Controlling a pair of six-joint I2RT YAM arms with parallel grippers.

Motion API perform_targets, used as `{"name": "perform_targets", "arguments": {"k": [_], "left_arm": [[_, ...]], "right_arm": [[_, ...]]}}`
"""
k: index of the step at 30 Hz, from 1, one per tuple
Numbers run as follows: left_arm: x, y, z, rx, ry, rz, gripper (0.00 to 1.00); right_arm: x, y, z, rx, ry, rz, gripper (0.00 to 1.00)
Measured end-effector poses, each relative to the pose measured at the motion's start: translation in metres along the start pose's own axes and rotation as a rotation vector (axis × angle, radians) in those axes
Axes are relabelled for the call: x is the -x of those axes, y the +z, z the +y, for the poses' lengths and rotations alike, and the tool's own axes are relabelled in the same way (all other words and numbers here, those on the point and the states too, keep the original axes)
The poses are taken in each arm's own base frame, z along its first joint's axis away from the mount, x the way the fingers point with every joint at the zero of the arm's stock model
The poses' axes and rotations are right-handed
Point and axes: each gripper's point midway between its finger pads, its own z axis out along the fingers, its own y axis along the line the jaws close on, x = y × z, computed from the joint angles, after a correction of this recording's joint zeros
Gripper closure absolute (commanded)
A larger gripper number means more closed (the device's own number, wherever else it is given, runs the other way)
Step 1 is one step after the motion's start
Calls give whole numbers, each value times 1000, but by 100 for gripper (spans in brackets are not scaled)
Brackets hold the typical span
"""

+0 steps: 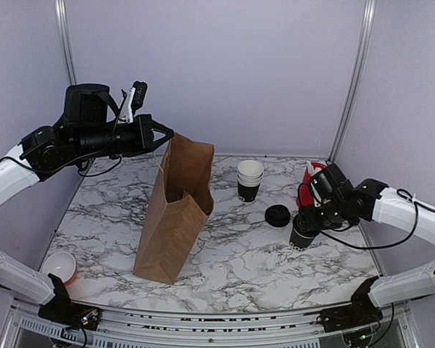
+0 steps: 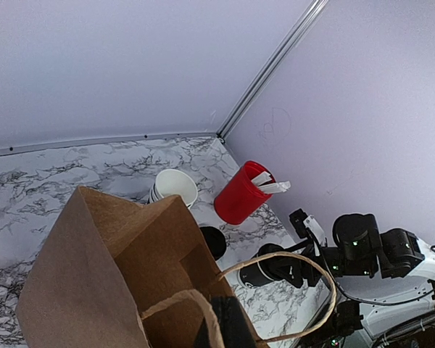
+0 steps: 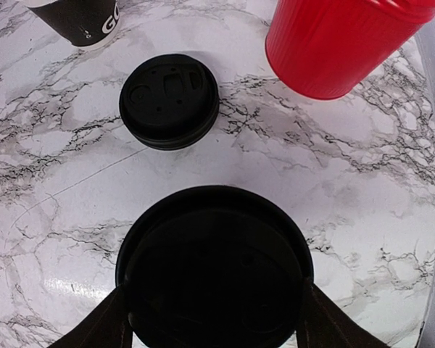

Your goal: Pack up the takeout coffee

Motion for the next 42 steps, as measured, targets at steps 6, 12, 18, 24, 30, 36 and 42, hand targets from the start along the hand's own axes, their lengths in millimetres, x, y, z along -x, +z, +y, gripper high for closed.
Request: {"name": "perform_targets", "arguments": {"k": [6,12,18,24,30,36,42], "left_arm": [[0,0,-1,-6,0,3,100],[0,0,-1,-7,0,0,100],[0,0,-1,-8,0,-1,100],[0,0,-1,-8,0,-1,100],[0,1,-1,-6,0,0,100],[-1,1,-1,-6,0,1,100],[-2,2,0,-5,0,4,100]], "right_arm": [[5,-10,0,9,6,-22,32],[28,-34,5,43,24,-87,32],[51,-63,10,94,43,-166,33],[67,-86,18,155,37,-215,33],[79,-111,24,214,35,-264,32],[88,-127,31,262,35,-290,32],[106,-157,38,323,27,-350,32]]}}
